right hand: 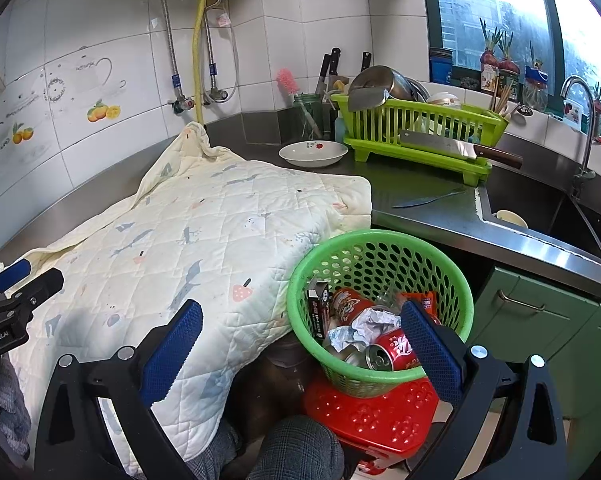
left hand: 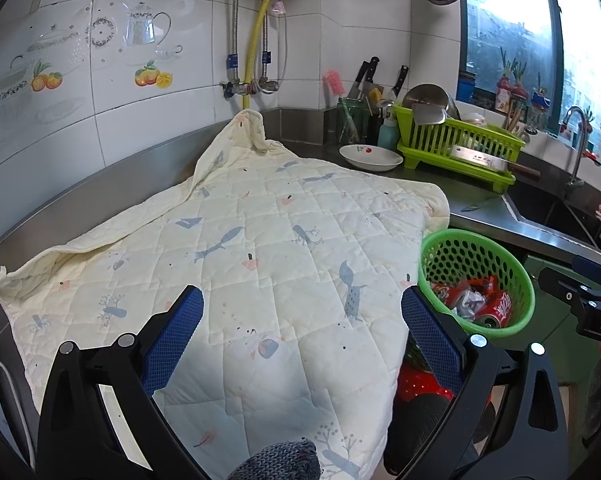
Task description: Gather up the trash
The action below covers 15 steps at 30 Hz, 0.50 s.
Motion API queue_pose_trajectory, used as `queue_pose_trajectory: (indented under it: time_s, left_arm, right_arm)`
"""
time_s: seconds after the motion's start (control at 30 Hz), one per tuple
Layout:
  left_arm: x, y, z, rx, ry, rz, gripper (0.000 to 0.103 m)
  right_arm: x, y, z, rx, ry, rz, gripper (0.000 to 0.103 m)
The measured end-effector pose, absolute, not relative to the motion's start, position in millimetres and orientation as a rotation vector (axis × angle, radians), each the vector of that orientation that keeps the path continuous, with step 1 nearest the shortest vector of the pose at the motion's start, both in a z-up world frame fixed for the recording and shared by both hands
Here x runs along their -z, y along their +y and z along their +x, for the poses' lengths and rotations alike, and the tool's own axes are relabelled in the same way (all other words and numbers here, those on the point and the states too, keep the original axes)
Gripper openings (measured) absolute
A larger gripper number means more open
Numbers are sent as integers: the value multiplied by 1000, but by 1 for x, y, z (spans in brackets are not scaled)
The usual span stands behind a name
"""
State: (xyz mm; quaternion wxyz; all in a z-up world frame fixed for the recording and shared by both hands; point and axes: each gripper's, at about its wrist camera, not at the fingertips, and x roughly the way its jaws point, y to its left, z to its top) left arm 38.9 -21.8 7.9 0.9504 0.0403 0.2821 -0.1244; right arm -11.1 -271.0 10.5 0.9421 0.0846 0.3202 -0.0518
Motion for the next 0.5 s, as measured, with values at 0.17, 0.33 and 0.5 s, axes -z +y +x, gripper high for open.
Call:
queue_pose_trajectory:
  time_s: [0.17, 0.33, 0.5]
  left_arm:
    - [-7, -22, 38, 254, 575, 83, 98]
    - [-5, -23, 38, 254, 575, 87, 98]
    - [-4, -24, 38, 255, 579, 86, 98]
  right_arm:
    - [-10, -272, -11, 107, 653, 173, 96]
    - [-10, -272, -11, 108, 654, 175, 96]
    - [-9, -273, -11, 106, 656, 174, 96]
